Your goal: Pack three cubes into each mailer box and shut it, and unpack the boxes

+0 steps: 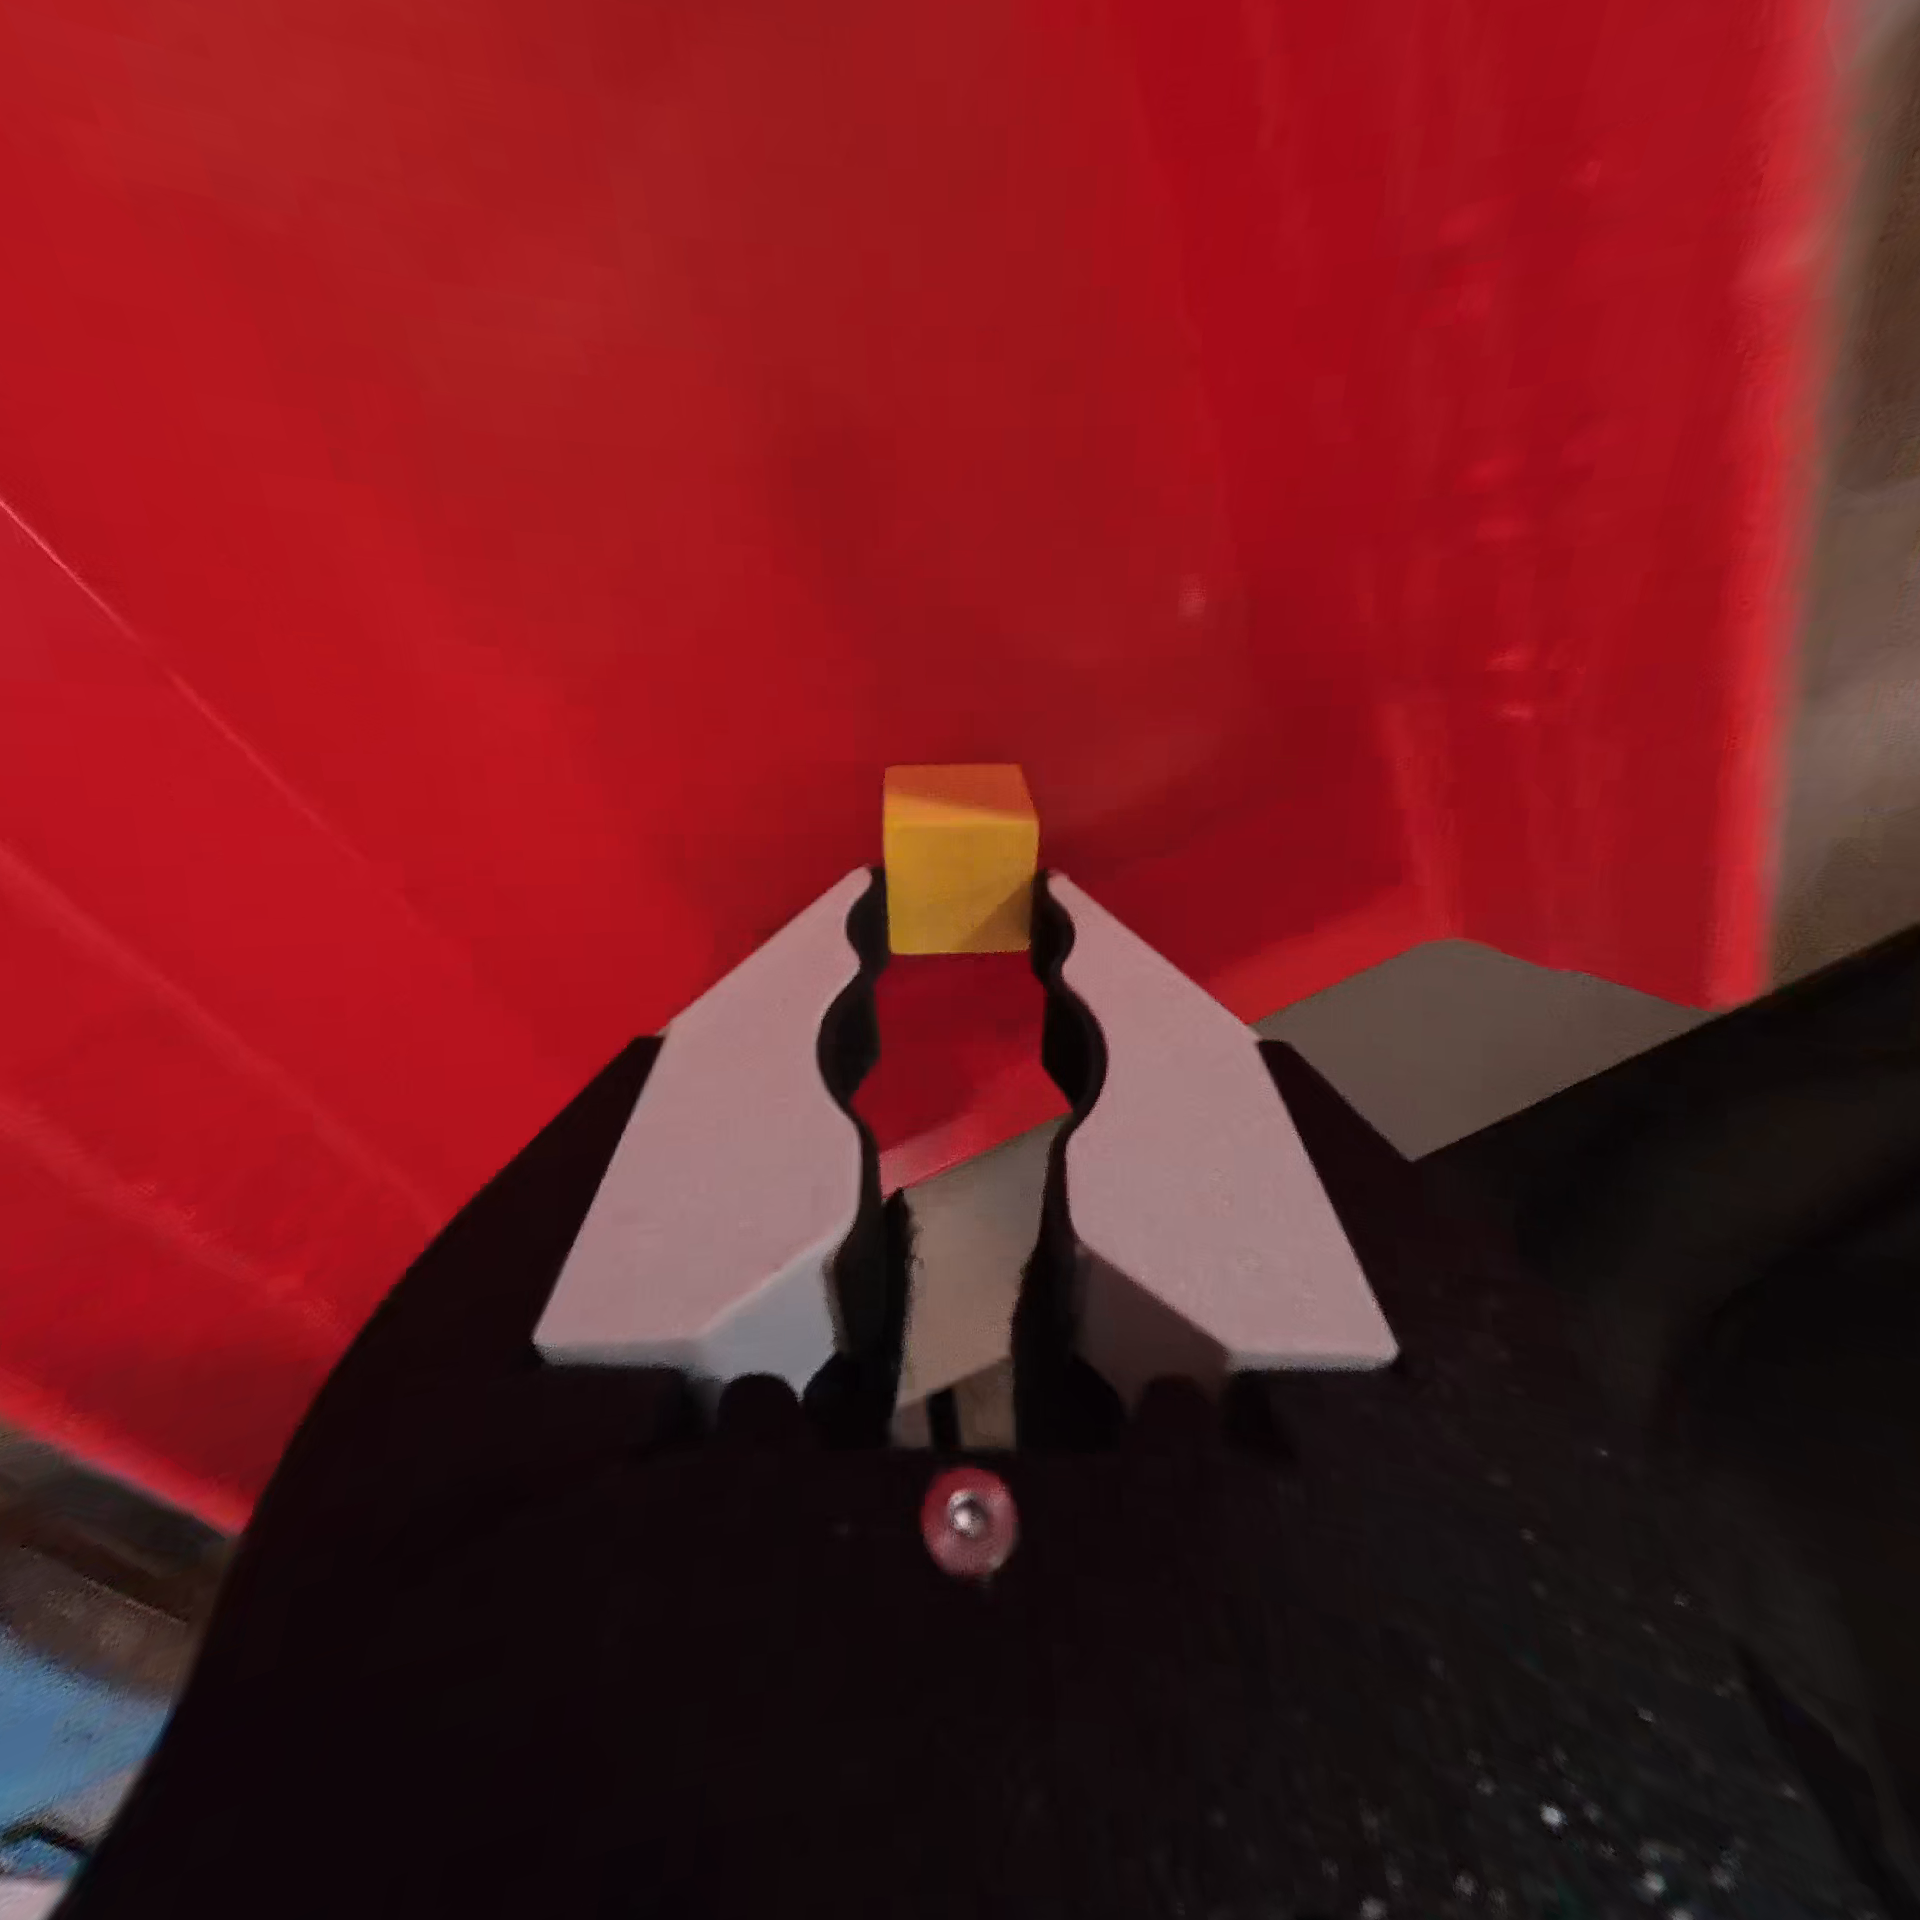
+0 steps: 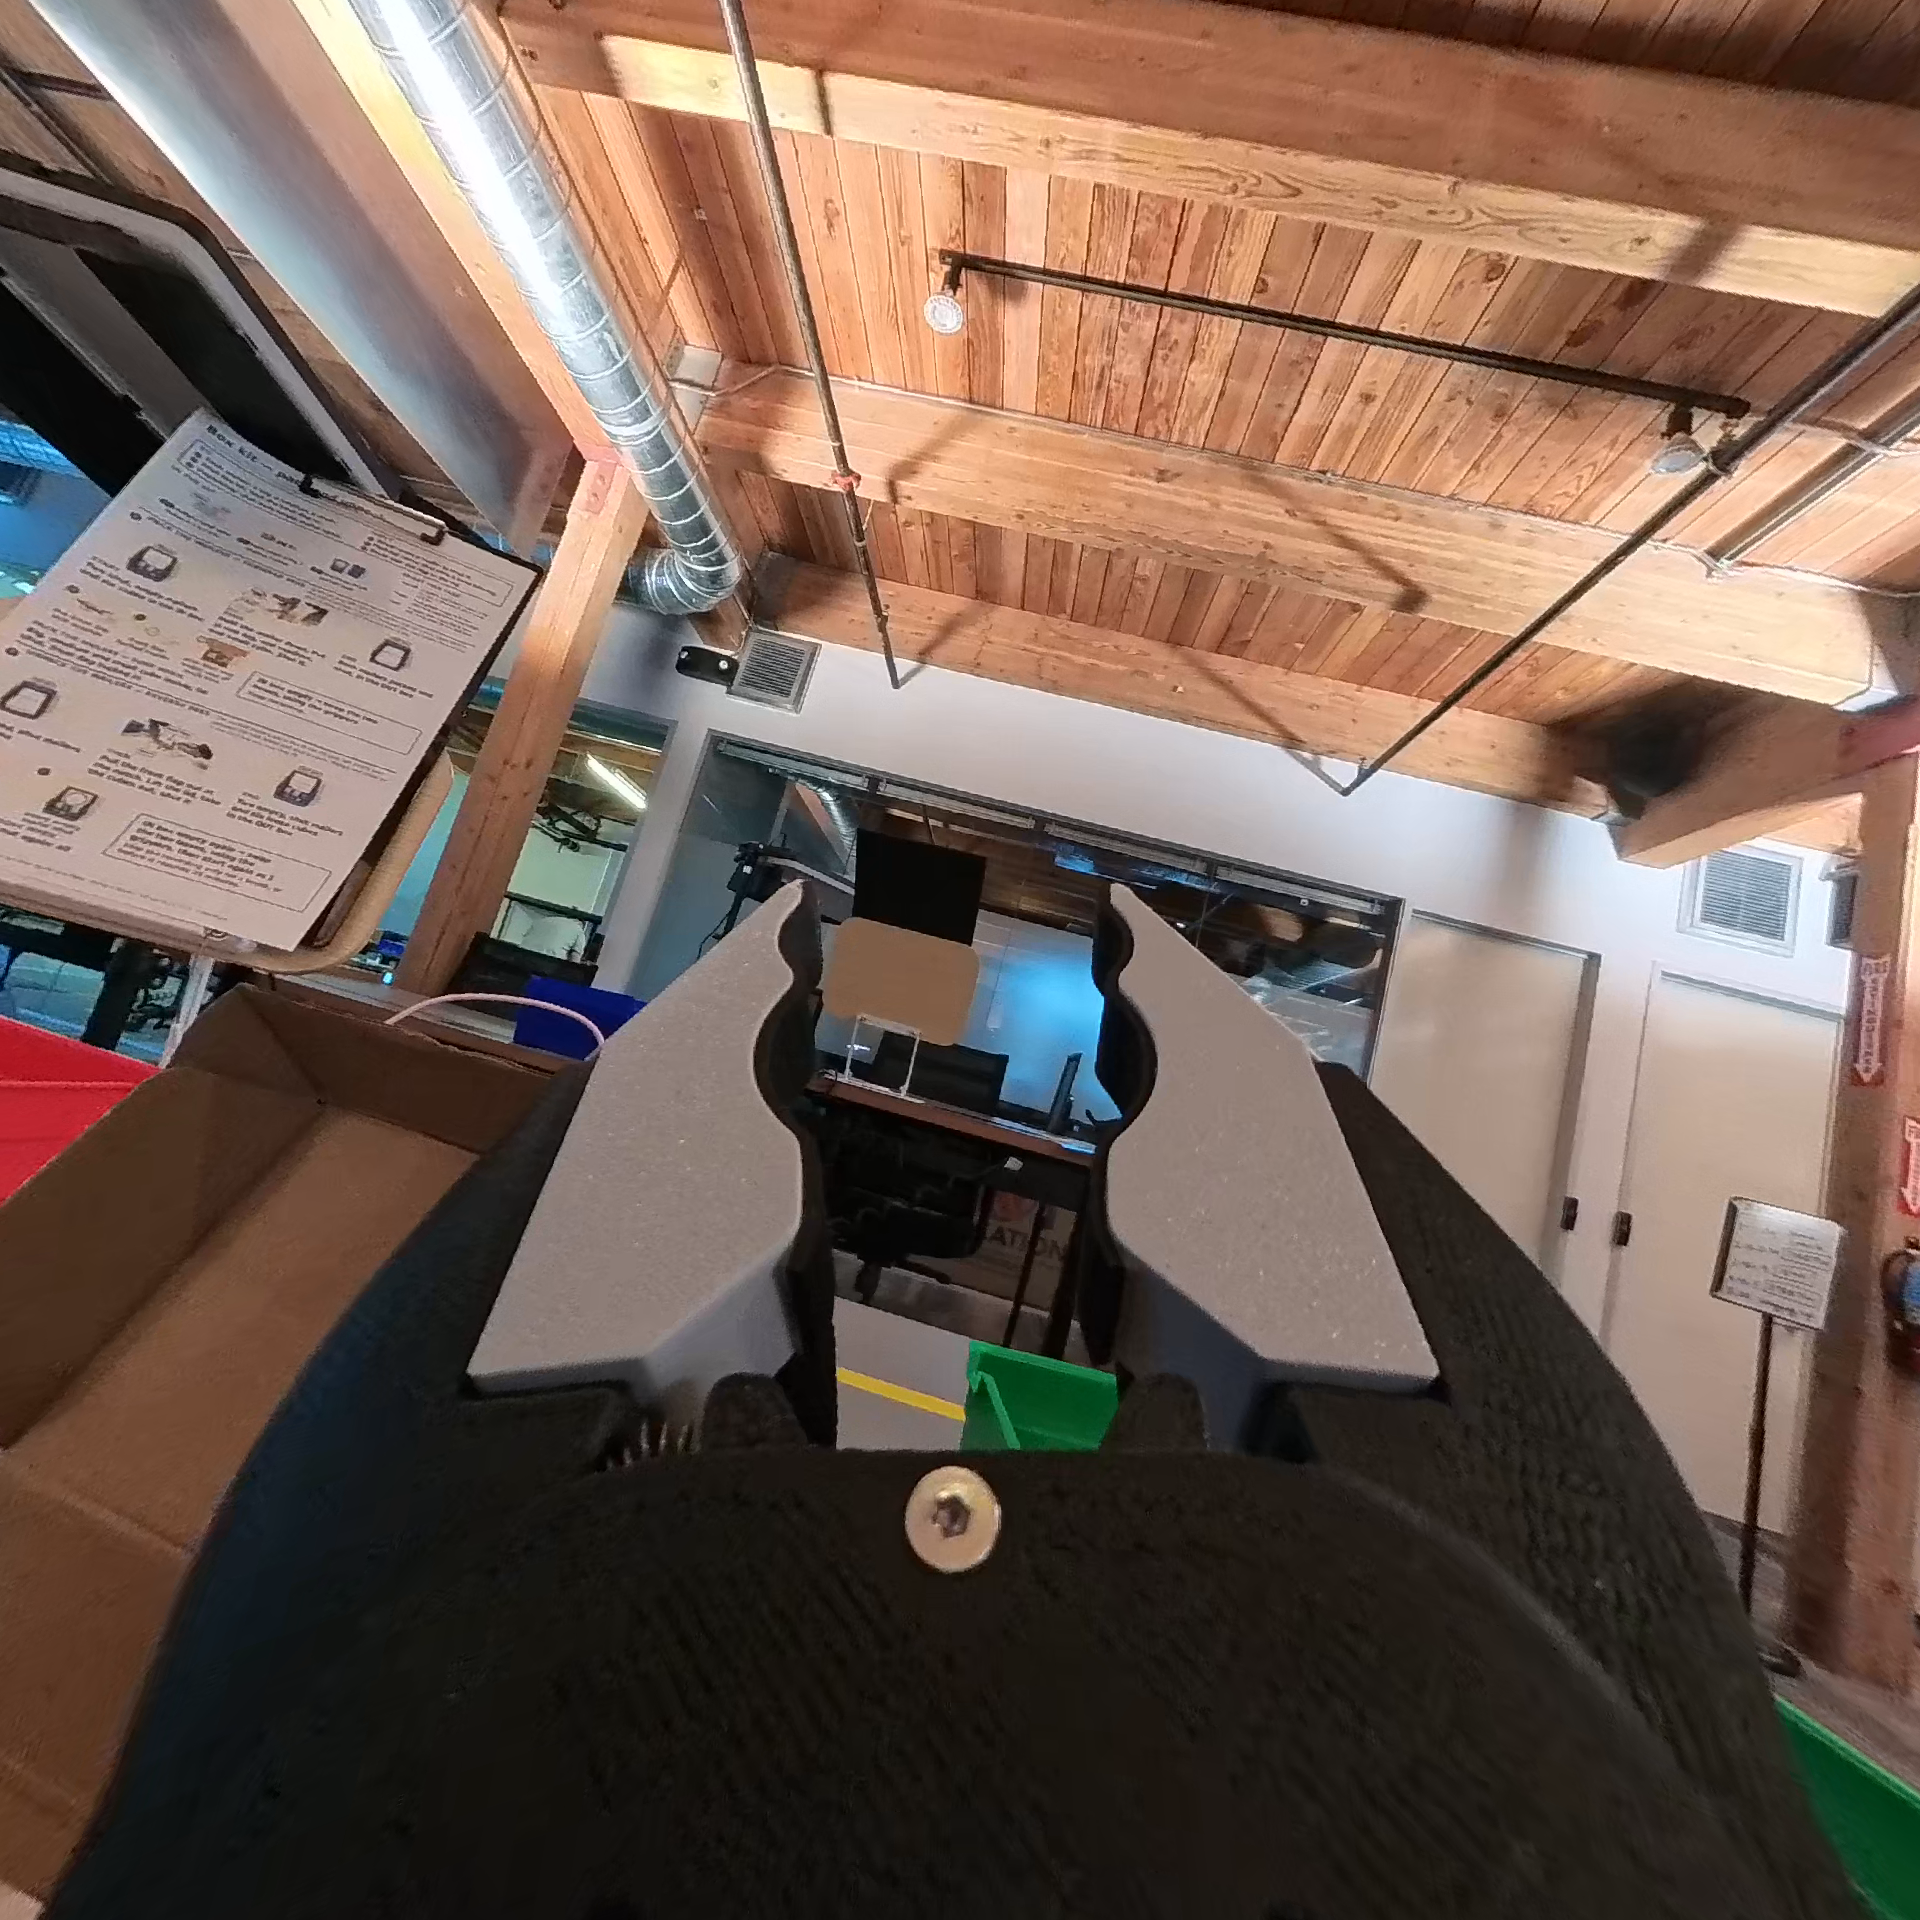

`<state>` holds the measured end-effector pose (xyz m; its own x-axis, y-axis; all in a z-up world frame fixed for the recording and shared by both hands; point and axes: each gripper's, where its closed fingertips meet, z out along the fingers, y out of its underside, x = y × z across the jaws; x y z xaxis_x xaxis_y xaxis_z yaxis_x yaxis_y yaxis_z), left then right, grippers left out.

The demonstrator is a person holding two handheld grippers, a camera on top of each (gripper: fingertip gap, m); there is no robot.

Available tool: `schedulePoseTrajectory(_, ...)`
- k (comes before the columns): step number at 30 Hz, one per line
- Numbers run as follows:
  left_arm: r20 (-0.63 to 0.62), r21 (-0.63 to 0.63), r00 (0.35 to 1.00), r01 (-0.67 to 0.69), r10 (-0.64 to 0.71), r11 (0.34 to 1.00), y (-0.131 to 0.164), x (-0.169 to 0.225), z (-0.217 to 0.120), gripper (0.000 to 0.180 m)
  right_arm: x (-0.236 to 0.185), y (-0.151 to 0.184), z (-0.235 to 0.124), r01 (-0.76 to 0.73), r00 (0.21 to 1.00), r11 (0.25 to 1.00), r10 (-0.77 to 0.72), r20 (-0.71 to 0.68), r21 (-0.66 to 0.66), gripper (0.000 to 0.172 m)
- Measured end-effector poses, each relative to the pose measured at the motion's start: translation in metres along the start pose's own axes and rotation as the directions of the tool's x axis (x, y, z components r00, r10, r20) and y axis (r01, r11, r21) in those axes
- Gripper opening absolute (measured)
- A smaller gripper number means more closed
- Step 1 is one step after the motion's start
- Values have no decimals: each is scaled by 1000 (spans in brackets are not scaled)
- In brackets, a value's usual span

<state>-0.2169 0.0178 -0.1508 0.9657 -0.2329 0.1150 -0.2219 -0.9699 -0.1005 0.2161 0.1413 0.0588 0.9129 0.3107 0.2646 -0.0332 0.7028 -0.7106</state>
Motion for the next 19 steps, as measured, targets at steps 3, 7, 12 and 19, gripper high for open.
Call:
schedulePoseTrajectory(3,54,186,981,-191,184,964,-32,31,-33,26,0,1,0,1,1000,1000,-1,1,-3,51)
schedulePoseTrajectory(7,286,314,870,-481,402,819,-68,84,-81,25,-2,1,1,7,1000,1000,-7,4,-4,51)
schedulePoseTrajectory(12,359,419,727,-686,585,595,-100,185,-112,25,-2,1,1,6,1000,1000,-6,6,-5,51)
schedulePoseTrajectory(19,248,332,515,-841,821,427,-121,288,-44,26,-2,1,1,6,1000,1000,-6,8,-3,50)
